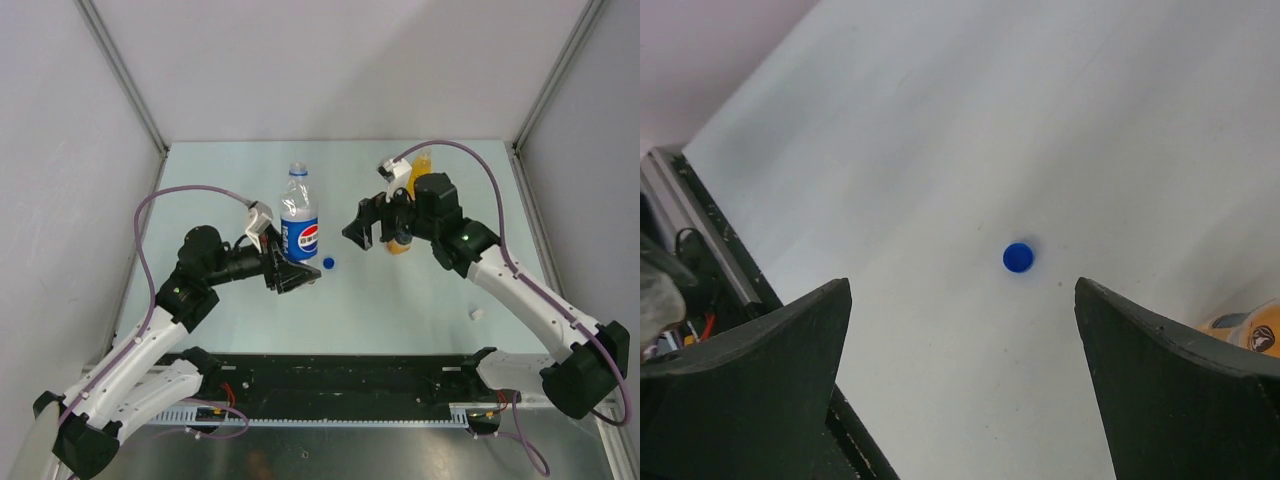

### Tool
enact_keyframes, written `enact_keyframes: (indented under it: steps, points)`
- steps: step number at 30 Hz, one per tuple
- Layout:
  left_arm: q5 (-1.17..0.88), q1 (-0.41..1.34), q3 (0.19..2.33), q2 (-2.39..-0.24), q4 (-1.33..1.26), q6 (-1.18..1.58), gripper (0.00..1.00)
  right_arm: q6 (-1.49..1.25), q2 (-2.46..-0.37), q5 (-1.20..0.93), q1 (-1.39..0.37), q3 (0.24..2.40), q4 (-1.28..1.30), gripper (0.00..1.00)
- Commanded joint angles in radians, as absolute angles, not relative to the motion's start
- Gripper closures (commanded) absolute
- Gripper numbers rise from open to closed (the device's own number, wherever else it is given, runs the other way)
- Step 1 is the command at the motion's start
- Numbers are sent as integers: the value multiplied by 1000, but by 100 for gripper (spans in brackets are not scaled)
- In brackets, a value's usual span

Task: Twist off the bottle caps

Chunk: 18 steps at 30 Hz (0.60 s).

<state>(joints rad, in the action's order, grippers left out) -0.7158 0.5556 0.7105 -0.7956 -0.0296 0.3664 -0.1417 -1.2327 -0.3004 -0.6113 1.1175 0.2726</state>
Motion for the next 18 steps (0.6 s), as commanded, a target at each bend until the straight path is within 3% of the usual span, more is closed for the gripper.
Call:
enact_keyframes:
  steps: [1,18]
  points:
    - [-789,548,742,-785,-77,365,100,-154,-1156,-411,-591,1125,219,2]
    - [-878,549,710,-811,-118,373,100,-320,-1019,-753,-394,1125,62,1]
